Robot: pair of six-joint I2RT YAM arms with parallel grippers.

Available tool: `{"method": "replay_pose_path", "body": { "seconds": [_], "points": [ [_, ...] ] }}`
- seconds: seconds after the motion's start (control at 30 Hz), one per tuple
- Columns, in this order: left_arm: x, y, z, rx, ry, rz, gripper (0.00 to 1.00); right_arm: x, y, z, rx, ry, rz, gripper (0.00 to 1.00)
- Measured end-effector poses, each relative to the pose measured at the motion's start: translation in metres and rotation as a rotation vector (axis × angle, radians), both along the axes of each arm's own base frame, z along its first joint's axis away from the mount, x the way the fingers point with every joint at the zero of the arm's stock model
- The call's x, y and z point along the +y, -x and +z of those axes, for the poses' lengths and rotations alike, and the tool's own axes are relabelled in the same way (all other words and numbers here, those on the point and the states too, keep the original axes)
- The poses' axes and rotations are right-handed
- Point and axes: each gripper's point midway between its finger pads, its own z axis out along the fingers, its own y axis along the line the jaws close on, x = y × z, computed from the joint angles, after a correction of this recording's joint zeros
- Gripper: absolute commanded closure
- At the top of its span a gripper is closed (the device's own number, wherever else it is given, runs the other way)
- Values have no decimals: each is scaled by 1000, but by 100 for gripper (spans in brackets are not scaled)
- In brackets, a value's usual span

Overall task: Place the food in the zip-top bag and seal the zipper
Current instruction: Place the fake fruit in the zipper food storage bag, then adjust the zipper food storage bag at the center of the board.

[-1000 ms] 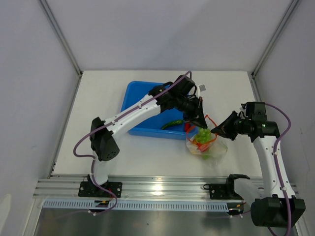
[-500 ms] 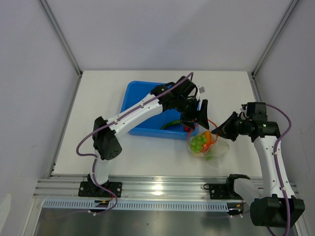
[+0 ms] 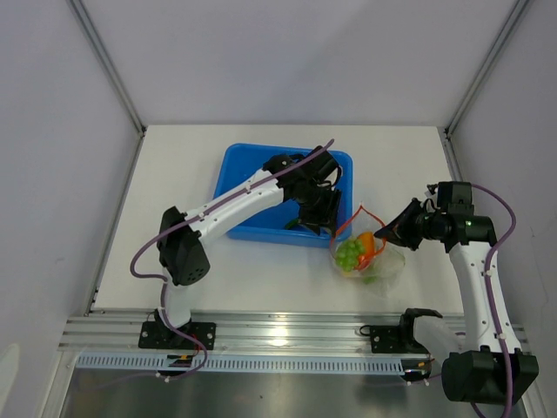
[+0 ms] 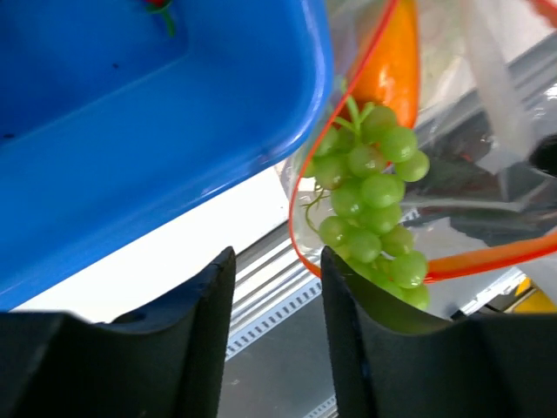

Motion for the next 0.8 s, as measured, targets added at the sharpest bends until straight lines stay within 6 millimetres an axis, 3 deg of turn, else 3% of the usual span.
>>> {"method": "replay_pose_path", "body": {
  "seconds": [0.17, 0.67, 0.8],
  "points": [
    [6, 3, -6, 13, -31, -2, 69, -1, 2, 2, -10, 1, -3, 100],
    [-9, 15, -23, 114, 10, -44, 74, -1, 3, 2, -13, 4, 2, 100],
    [-13, 18, -34, 145, -1, -56, 84, -1, 3, 2, -15, 6, 4, 100]
  ]
}}
